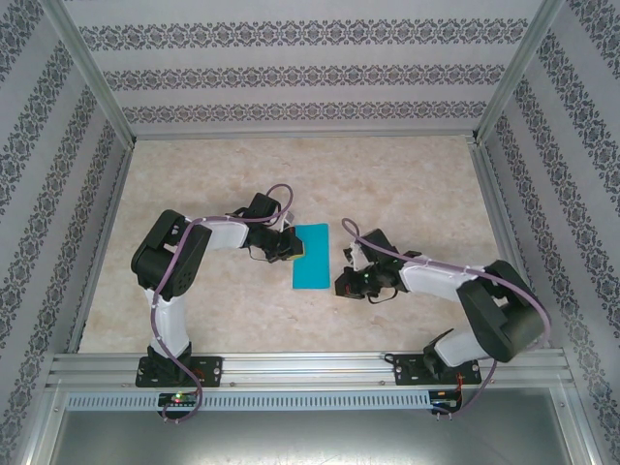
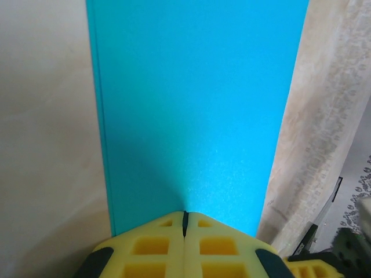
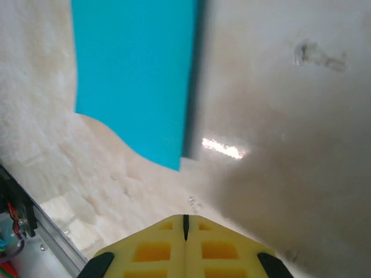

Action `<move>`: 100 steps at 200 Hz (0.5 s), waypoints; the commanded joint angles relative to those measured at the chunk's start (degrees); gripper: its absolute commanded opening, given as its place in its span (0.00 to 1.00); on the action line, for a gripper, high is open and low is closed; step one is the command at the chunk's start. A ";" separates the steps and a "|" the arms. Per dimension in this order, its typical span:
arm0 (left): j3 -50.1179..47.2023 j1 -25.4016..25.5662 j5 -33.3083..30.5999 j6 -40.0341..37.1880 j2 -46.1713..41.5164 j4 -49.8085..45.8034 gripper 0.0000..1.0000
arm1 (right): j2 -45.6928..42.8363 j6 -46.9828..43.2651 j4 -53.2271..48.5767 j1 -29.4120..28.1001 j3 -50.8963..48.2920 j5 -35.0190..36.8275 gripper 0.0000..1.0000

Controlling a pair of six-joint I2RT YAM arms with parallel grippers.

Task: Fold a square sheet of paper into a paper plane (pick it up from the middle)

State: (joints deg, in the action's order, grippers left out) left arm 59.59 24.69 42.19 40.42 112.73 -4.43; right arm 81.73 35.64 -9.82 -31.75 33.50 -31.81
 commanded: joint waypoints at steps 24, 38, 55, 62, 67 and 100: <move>1.25 -2.10 -13.88 -7.04 2.84 -17.70 0.00 | 0.07 1.47 2.27 -0.07 8.29 6.70 0.00; 2.74 -3.45 -14.06 -9.16 1.02 -19.02 0.00 | 3.08 3.14 5.55 -0.07 10.30 6.72 0.00; 4.20 -5.15 -13.23 -12.05 -1.18 -19.76 0.00 | 6.71 5.15 9.93 -0.16 12.58 6.65 0.00; 5.07 -5.42 -12.21 -13.57 -1.76 -20.28 0.00 | 8.54 5.89 11.40 -0.31 14.00 6.38 0.00; 5.62 -5.50 -11.31 -14.74 -2.11 -20.60 0.00 | 9.93 6.33 12.01 -0.44 15.16 6.31 0.00; 5.29 -5.52 -7.05 -14.17 -6.00 -17.12 0.00 | 18.33 8.68 14.13 -0.94 21.61 6.69 0.00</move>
State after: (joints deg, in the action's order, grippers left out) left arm 65.06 19.16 35.27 29.17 110.34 -19.16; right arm 96.14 41.23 -0.10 -31.88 51.18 -26.02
